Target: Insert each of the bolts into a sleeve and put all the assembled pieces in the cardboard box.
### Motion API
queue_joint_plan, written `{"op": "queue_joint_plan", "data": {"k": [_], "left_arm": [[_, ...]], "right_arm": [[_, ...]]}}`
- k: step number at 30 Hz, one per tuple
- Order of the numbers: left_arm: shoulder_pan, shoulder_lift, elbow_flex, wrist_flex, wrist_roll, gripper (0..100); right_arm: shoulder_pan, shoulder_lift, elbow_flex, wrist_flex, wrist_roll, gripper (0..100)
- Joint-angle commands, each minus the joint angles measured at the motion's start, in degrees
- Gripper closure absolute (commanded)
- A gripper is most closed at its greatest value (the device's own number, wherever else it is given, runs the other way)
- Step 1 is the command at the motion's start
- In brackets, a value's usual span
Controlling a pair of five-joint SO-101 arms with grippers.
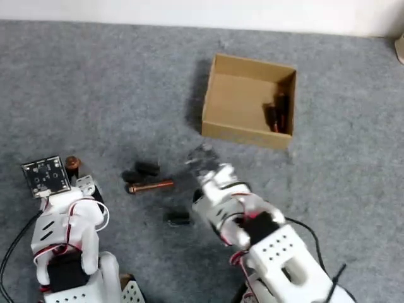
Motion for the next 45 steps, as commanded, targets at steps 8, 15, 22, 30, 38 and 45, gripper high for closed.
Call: {"op": "queue_joint_plan", "data": {"k": [8, 15, 22, 30, 38, 45], "left_arm": [[-1.7, -0.3, 0.7, -3.6, 0.4, 99], [-1.8, -0.3, 0.9, -3.6, 0.3, 99], [-2.0, -0.3, 0.9, -3.6, 0.2, 99], [-2.1, -0.3, 0.9, -3.6, 0.1, 99], [-2.1, -0.3, 0.9, -3.6, 0.1, 99], [-2.1, -0.3, 1.0, -3.6, 0.1, 99]], "right_arm": [[-11.0, 25.0, -9.5, 0.0, 10.3, 78.5], [-13.9, 35.0, -14.3, 0.0, 11.9, 78.5], [-20.4, 39.3, -14.0, 0.0, 11.5, 78.5], [-20.1, 48.0, -14.5, -4.3, 11.5, 78.6], [-20.1, 49.9, -16.7, -4.2, 11.4, 99.8], [-20.1, 49.7, -16.7, -4.2, 11.4, 99.3]]}}
